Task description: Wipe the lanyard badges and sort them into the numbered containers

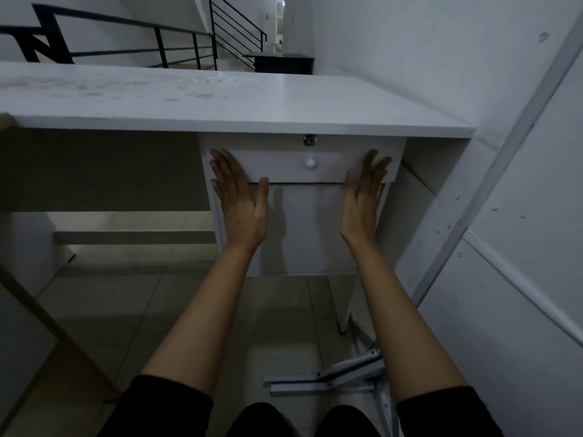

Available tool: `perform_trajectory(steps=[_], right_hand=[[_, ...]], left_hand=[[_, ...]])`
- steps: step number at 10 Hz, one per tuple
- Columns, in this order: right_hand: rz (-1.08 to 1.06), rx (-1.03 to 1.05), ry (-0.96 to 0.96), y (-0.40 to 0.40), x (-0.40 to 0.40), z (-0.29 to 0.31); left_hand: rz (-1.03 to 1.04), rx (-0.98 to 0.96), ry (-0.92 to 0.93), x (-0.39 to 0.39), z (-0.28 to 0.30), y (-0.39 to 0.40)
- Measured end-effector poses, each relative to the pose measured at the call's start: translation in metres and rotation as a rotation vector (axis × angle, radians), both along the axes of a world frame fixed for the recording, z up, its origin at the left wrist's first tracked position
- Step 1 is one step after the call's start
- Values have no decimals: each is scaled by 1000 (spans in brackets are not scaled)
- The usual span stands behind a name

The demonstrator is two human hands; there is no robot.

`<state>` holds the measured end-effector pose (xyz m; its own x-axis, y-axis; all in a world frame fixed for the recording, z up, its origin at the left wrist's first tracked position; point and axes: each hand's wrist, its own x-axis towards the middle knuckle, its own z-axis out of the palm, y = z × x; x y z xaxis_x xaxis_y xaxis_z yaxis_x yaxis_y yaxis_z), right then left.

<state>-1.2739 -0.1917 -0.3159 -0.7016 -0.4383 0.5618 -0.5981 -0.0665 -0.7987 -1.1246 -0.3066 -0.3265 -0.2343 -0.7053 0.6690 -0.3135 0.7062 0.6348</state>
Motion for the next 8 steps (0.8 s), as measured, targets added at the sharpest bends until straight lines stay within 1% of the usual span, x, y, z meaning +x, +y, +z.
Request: perform_trajectory(steps=[3,4,5,6,7,8], right_hand=[[29,89,-9,7,-5,5],[33,32,-45,17,-2,7],[34,-63,-71,30,8,9],[18,-155,14,44,20,10],[-50,-302,176,61,34,19],[-93,-424,324,73,45,35]], left_hand=[[-46,57,0,6,6,3],[-73,49,46,8,7,14],[-122,-13,80,9,2,36],[-149,-52,112,13,-3,58],[-156,-170,158,21,6,79],[-140,-273,225,25,29,92]])
